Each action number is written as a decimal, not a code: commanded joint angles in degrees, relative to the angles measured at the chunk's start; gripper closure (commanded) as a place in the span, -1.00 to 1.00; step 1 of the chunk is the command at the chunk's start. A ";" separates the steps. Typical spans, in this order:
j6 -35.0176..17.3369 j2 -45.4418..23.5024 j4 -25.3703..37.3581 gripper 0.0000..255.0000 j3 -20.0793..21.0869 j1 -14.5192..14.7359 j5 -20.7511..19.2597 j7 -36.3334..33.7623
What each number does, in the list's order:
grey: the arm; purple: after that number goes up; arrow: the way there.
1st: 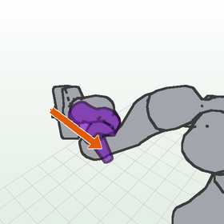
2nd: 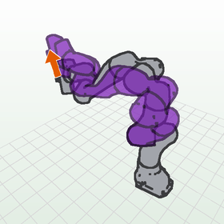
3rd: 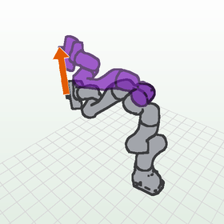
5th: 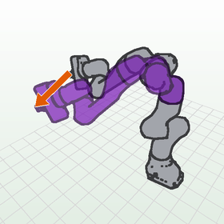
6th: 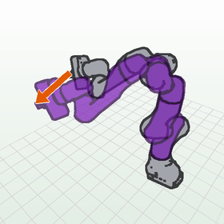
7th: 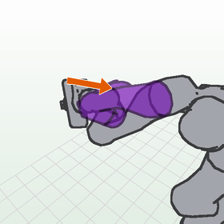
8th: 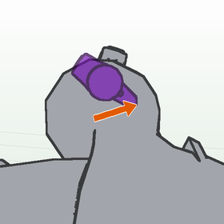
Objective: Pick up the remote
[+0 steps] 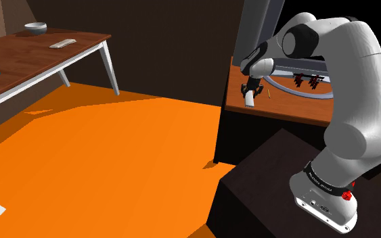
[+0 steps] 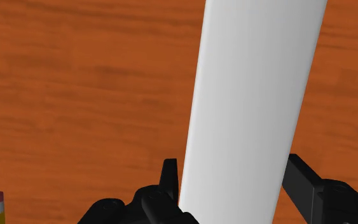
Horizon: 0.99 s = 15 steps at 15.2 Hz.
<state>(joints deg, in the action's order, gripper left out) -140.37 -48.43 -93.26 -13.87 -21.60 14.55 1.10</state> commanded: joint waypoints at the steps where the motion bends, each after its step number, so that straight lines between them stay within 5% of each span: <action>1: -0.01 -0.08 -0.04 1.00 0.03 0.02 -0.02 0.03; 15: 5.03 7.03 -2.12 1.00 -1.64 1.28 -1.59 -0.74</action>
<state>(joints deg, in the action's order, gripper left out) -135.76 -41.87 -95.33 -15.40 -20.50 13.10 0.53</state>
